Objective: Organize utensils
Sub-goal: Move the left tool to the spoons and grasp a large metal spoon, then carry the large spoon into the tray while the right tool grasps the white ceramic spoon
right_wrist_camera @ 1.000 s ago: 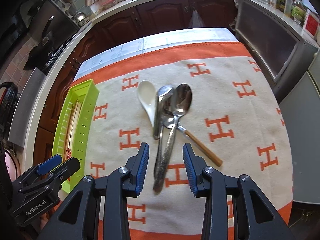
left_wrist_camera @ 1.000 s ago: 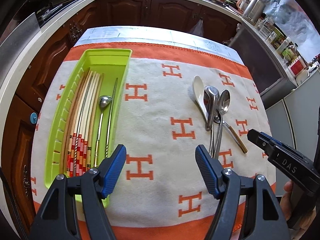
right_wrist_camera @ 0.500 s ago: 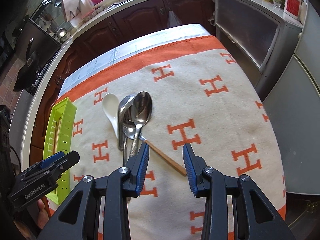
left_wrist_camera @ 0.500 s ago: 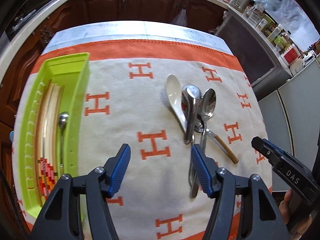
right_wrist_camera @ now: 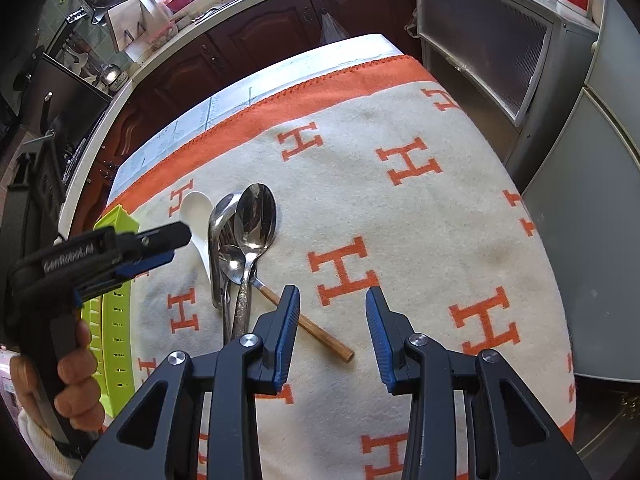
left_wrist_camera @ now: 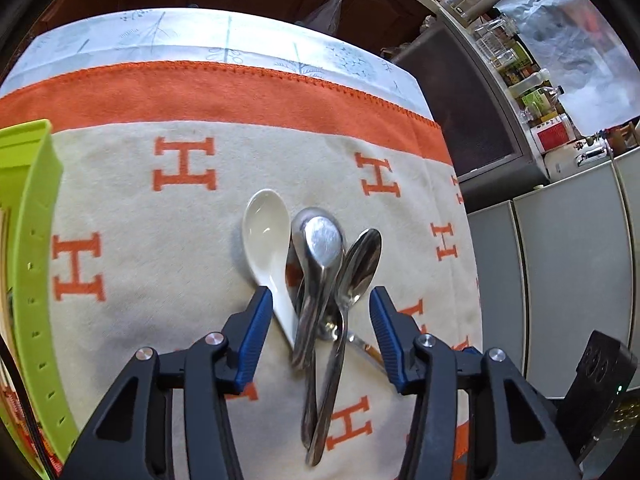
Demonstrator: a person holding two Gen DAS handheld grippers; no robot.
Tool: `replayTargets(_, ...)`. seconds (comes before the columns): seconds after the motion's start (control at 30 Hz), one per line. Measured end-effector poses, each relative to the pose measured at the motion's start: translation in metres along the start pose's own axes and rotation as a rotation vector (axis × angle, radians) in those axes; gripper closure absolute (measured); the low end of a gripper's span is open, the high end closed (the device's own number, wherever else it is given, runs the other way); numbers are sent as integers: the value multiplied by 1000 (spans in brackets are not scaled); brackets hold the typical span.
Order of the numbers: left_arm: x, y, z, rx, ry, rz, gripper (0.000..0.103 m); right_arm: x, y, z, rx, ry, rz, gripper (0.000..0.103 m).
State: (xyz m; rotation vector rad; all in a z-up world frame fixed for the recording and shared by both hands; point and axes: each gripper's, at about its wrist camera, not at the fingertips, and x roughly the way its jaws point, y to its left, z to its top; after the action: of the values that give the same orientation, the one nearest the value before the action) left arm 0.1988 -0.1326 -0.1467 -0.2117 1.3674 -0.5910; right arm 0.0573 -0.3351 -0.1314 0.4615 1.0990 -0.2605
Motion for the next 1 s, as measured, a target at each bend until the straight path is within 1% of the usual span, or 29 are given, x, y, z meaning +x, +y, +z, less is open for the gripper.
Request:
replayTargets(0.17,20,4,4,-28,40,-6,55,1,-6,2,17,-3,2,67)
replayTargets(0.3,27,0,6,-16,41,-15,56,4,-10,4,28,2,-1,67)
replayTargets(0.37,29,-2,7,-4,45,-21,63,6,-11,3,33,8,0,67)
replayTargets(0.43,36,-4,7,-1,62,-26,73,8,-12,1,37,13,-2,67)
replayTargets(0.57,43,-7,8,-2,59,-35,78,10,-12,-1,39,20,-2,67)
replayTargets(0.6,44,-7,9,-5,55,-41,82,10,-12,-1,38,19,-4,67)
replayTargets(0.63,45,-7,9,-8,53,-47,90,10,-12,-1,37,18,-6,67)
replayTargets(0.7,43,-5,8,-17,52,-57,91,11,-11,-1,36,17,-8,67)
replayTargets(0.83,40,-9,5,-7,39,-54,98,11,-11,-2,39,21,-6,67)
replayTargets(1.0,27,-10,2,-9,8,-39,101,13,-11,-3,43,26,4,67)
